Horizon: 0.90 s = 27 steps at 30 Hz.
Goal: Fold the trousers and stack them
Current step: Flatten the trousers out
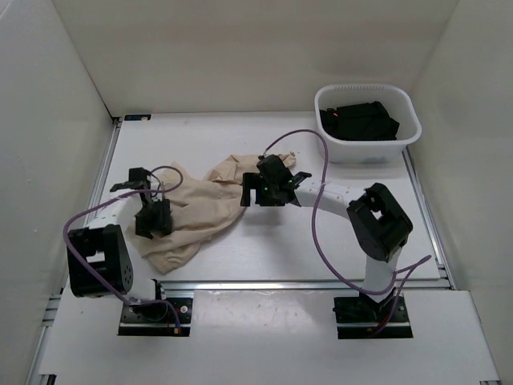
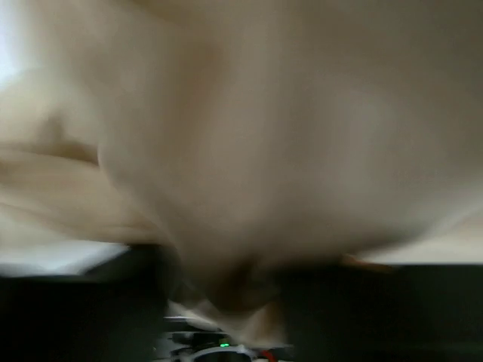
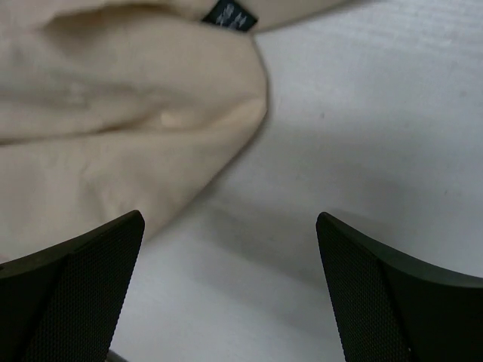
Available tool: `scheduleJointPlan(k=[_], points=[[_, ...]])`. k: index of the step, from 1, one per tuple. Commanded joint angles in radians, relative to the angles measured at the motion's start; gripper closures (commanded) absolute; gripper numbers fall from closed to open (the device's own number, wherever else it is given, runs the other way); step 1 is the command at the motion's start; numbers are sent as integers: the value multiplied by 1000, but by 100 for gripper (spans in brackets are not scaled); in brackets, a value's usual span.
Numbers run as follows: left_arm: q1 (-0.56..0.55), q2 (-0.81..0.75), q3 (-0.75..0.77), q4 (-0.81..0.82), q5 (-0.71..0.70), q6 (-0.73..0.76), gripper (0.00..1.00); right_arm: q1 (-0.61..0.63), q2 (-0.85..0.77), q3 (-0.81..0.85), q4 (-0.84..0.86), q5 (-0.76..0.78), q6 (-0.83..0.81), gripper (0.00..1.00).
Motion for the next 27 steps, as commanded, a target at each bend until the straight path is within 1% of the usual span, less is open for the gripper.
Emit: scheduleJointPlan(k=[1,2,6,8,10,11,12,13,14,15,16,17,18,19,20,21,22,23,24,25,26,27], points=[[-47,46,-9,52,-47,7,63,-24,38,105,71,-54,55,1],[-47,46,31,29,-36,7,86,-38,62,143,57,-39,72,1],[-111,26,141,-69,50,7,86,-128,124,200,67,-6,203,1],[-184,-7,190,-109,74,7,86,-150,180,247,17,6,262,1],[-253,-40,209,-132,61,7,86,-162,264,387,-55,6,273,1],[-330,-67,224,-145,61,7,86,-162,298,451,-157,58,273,1],[-370,-81,224,-145,61,7,86,-162,338,524,-213,83,273,1],[-408,-90,237,-155,61,7,86,-174,431,604,-265,83,273,1],[-445,-90,247,-172,61,7,86,-183,488,784,-320,83,291,1],[-517,-90,273,-183,79,7,86,-203,547,877,-366,63,291,2],[-551,-80,289,-195,90,7,86,-214,660,964,-423,-7,302,6],[-604,-54,306,-220,106,7,86,-232,705,1097,-434,-40,317,26],[-623,-37,347,-232,158,7,86,-242,740,1132,-422,-76,326,47],[-639,-23,365,-241,185,7,86,-242,772,1142,-337,-113,338,75],[-655,-11,384,-241,209,7,86,-252,773,1142,-272,-150,354,100],[-669,15,401,-250,229,7,86,-253,773,1142,-196,-220,354,100],[-682,29,442,-250,270,7,86,-253,762,1175,-70,-250,324,100],[-694,41,464,-260,295,7,86,-225,762,1229,-69,-259,284,100],[-694,52,482,-260,318,7,86,-216,762,1287,-80,-259,176,100],[-694,72,511,-260,344,7,81,-216,727,1324,-80,-291,126,100],[-694,83,520,-249,344,7,72,-207,695,1300,-80,-310,86,100],[-694,103,521,-249,344,7,52,-207,608,1260,-98,-322,13,65]])
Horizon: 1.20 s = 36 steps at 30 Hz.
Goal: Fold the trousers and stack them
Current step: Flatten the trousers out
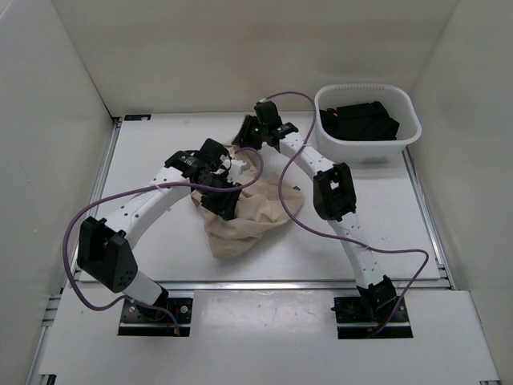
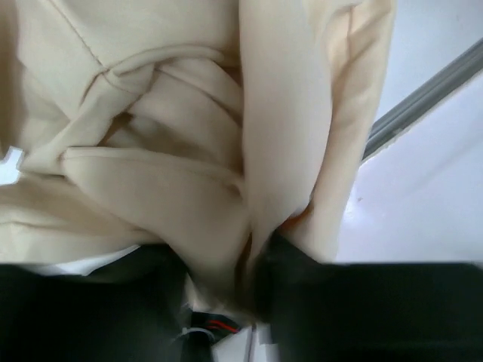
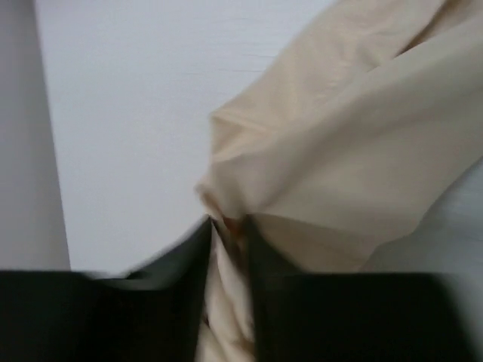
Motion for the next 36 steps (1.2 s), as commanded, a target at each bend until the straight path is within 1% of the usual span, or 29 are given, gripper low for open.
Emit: scheduleJointPlan(k=[1,2,3,4,5,6,7,8,9,10,11,12,13,14,15,17,18,19,22,23,24,26,27,28,29,31,32,34,36], points=[[-4,16,54,6,94,-5,40,35,-246,-20,45,-131,-242,31],[-4,31,41,6,94,-5,34,35,-289,-36,-19,-117,-296,15],[-4,32,29,15,94,-5,31,35,-372,-36,-95,-88,-351,1],[-4,32,15,16,94,-5,29,35,-416,-59,-171,-50,-432,1],[8,32,-12,28,94,-5,27,26,-467,-90,-297,1,-445,1],[17,21,-23,41,94,-5,25,17,-592,-236,-335,51,-445,1],[40,0,-32,42,103,-5,24,3,-753,-354,-337,132,-388,1],[57,-13,-43,58,103,-5,22,3,-845,-492,-305,159,-351,1],[78,-22,-43,68,103,-5,22,3,-939,-641,-262,177,-311,1],[100,-31,-43,68,103,-5,21,18,-1034,-790,-206,194,-228,1],[114,-31,-58,103,66,-5,21,36,-1120,-1055,-150,213,-193,1],[114,-31,-87,120,30,-5,19,62,-1265,-1163,-80,271,-163,1],[114,-31,-106,132,0,-5,19,129,-1317,-1244,-64,286,-136,4],[114,-21,-123,141,-38,-5,19,168,-1375,-1359,-64,286,-135,4],[114,-21,-153,141,-53,-5,19,258,-1385,-1397,-64,286,-126,5],[114,-10,-176,152,-63,-5,19,355,-1360,-1451,-78,299,-103,5],[114,-10,-199,161,-43,-5,19,400,-1342,-1490,-58,299,-94,5],[114,-20,-209,161,-26,-5,19,474,-1299,-1507,-35,299,-83,4],[114,-30,-236,161,26,-5,21,564,-1212,-1506,63,245,-73,3],[114,-30,-236,161,26,-5,22,576,-1145,-1488,63,245,-73,2],[114,-30,-248,161,52,-5,26,586,-1115,-1472,63,245,-73,2],[114,-39,-258,137,63,-5,29,595,-1052,-1440,79,228,-73,2],[114,-51,-258,137,63,-5,32,595,-1035,-1431,79,218,-62,2],[114,-51,-268,137,63,-5,36,595,-1012,-1431,79,217,-50,2],[114,-51,-278,128,63,-5,36,595,-1012,-1431,97,205,-50,2],[114,-60,-278,118,63,-5,40,595,-1001,-1442,137,184,-37,2],[123,-74,-278,118,63,-5,39,595,-989,-1442,137,184,-37,2],[141,-99,-278,109,39,-5,30,595,-968,-1431,151,184,-56,2],[167,-112,-236,88,17,-5,25,595,-946,-1399,142,184,-56,2]])
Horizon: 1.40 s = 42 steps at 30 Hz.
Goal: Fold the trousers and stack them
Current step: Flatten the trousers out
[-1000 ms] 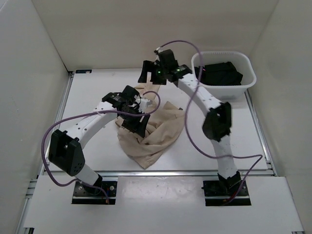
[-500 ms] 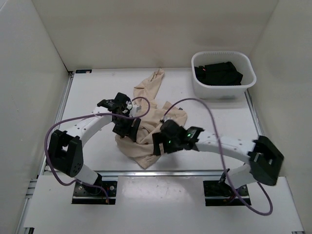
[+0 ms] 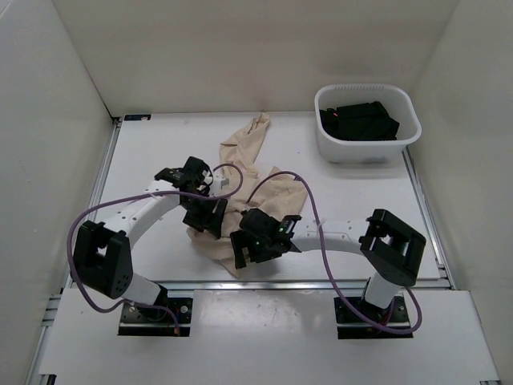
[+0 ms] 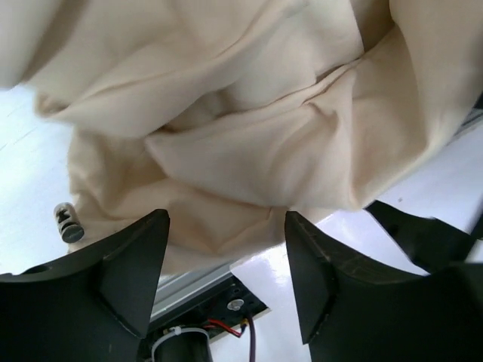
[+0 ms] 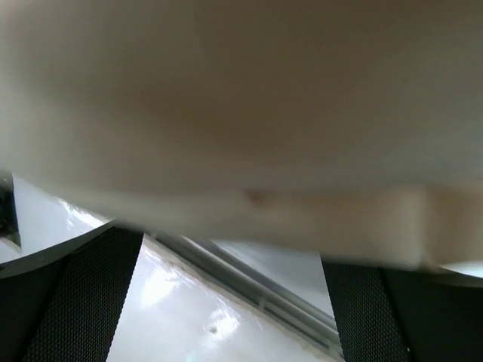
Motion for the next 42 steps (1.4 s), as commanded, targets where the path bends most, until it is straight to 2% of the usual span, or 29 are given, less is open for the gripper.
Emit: scheduleJointPlan(k=[1,3,4,6,7,8,11,13,16,17,24,29,32,36,38,39,40,42], points=[[51,-87,50,-34,-10,3,24,1,68,79,31,-14,6,2],[75,-96,90,-74,-10,3,22,1,119,148,-40,-14,6,11],[85,-96,91,-86,-22,3,21,1,163,170,-60,-14,6,36],[85,-118,101,-104,-22,3,19,1,175,184,-110,9,28,77],[85,-118,86,-113,-22,3,19,-11,131,147,-111,33,46,92],[60,-139,53,-126,-57,3,18,-37,94,110,-111,50,89,100],[14,-150,-6,-103,-157,3,18,-77,-106,-49,-124,98,158,100],[-13,-150,-26,-92,-156,3,16,-77,-220,-60,-258,164,169,100],[-93,-130,-26,-74,-110,3,2,-77,-275,-60,-344,198,169,100],[-113,-119,-26,-63,-96,3,0,-77,-284,-60,-344,198,169,100],[-239,-7,135,-52,-8,3,0,-77,-148,-22,-298,130,160,100],[-320,6,-15,-21,-7,3,0,-77,-138,0,-311,133,160,100],[-358,-3,-41,-11,64,3,2,-77,-138,0,-324,143,169,100],[-437,-3,-87,27,40,3,5,-87,-138,0,-315,132,178,100],[-461,25,-113,73,-9,3,11,-87,-129,0,-315,132,178,100],[-461,37,-113,86,-36,3,19,-87,-129,0,-324,132,178,100],[-461,51,-113,86,-36,3,47,-87,-129,0,-324,132,178,100],[-461,71,-100,103,-47,3,76,-96,-140,0,-335,132,178,100]])
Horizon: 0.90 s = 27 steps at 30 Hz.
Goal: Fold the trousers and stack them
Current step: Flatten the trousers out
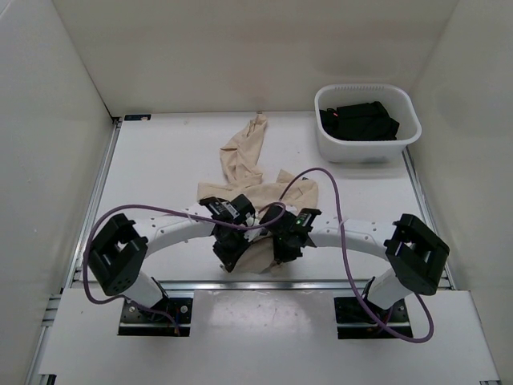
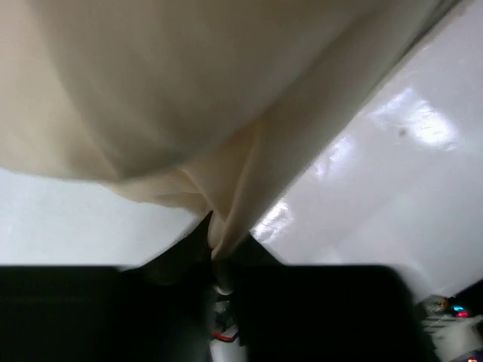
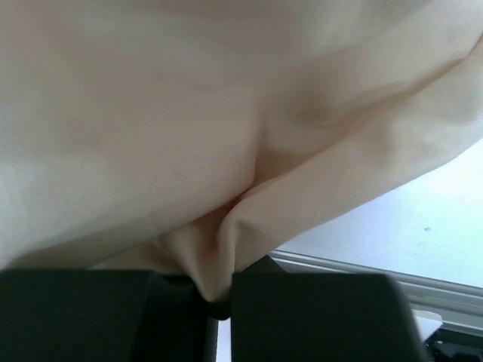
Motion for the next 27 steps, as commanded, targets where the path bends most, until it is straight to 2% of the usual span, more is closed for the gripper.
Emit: scheduleJointPlan(k=[1,3,4,5,7,8,10,11,12,13,15,17,23,27], points=[[4,27,31,62,-46,9,86,-11,-9,38,-21,3,14,100],[53,-3,64,53,-98,9,86,-21,-41,38,-66,41,5,100],[115,-48,133,18,-173,9,86,-68,-96,38,-189,86,-13,100],[216,-103,158,9,-246,9,86,-126,-125,38,-233,107,-36,100],[361,-152,259,9,-290,9,86,-218,-226,19,-346,150,-73,100],[515,-180,300,9,-310,9,86,-337,-262,9,-379,161,-120,100],[658,-180,437,9,-357,9,86,-472,-354,21,-449,170,-194,100],[724,-180,480,9,-367,9,86,-608,-371,72,-471,198,-279,100],[845,-171,521,9,-367,9,86,-675,-380,110,-491,210,-320,100],[896,-157,589,9,-367,9,86,-791,-380,155,-529,224,-358,100],[1019,-136,631,24,-379,9,86,-881,-347,300,-551,246,-448,100],[1087,-136,652,50,-388,9,86,-960,-314,392,-571,281,-496,100],[1275,-100,693,131,-408,9,86,-1070,-302,644,-581,453,-529,100],[1390,-71,727,131,-396,9,86,-1090,-343,704,-572,535,-529,100]])
